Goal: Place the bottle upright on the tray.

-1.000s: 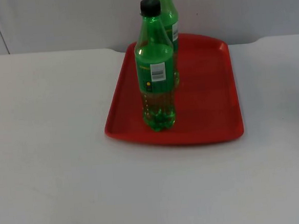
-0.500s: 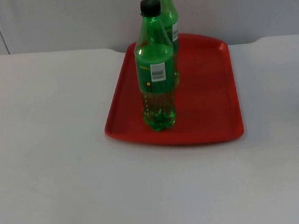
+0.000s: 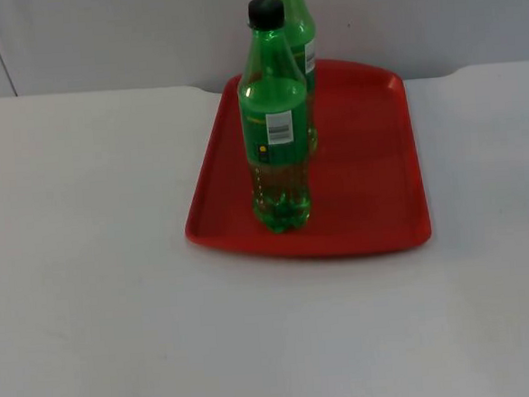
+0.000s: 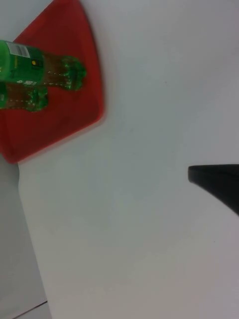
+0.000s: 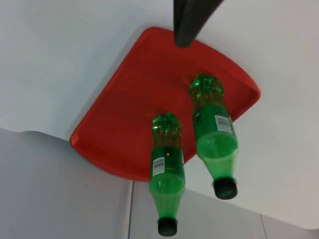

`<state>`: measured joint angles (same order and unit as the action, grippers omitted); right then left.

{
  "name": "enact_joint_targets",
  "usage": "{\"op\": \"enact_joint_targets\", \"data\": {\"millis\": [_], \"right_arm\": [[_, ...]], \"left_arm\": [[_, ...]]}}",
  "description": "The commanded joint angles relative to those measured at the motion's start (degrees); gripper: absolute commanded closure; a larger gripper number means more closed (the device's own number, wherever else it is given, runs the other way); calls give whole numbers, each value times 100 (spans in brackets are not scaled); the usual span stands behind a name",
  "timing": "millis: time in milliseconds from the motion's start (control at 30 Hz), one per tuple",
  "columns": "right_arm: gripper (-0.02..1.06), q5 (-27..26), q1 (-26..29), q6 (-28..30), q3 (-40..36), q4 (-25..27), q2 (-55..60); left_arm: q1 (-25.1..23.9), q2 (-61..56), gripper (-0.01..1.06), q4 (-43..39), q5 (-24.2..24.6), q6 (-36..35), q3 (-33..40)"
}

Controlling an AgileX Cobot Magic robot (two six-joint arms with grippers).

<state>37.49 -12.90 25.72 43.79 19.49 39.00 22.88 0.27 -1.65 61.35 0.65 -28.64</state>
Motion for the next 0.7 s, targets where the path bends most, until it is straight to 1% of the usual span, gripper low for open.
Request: {"op": "enact_joint_targets", "data": {"millis": [0,133,200,233,367,400,467,533,567,600,667], "right_arm": [[-1,79,15,80,-225,19,-390],[-1,108,15,80,-696,19,-1101],[-1,251,15,59,-907,19,-1517],[-1,251,15,59,-907,19,-1517],[-1,849,15,-22,-1080,-16,-2239],[-1,849,15,-22,-1080,-16,-2239],[-1,1140,15,-262,-1080,-189,-2547],[-1,1384,15,-631,-1080,-538,-2873],[-1,1503,15,-921,-1080,-781,-3004],[-1,1503,15,-921,-1080,-781,-3004],[-1,1717,15,-1462,-1080,-1224,-3294]], "left_arm": [[-11,-27,0,-25,15,-7,27],[-11,-27,0,-25,15,-7,27],[-11,-27,0,-25,15,-7,27],[-11,-27,0,-25,15,-7,27],[-11,-27,0,-25,15,-7,27],[-11,-27,0,-25,15,-7,27],[-11,-27,0,-25,15,-7,27],[-11,-27,0,-25,15,-7,27],[-11,-27,0,-25,15,-7,27],[-11,-27,0,-25,15,-7,27],[-11,-27,0,-25,15,-7,27]]}}
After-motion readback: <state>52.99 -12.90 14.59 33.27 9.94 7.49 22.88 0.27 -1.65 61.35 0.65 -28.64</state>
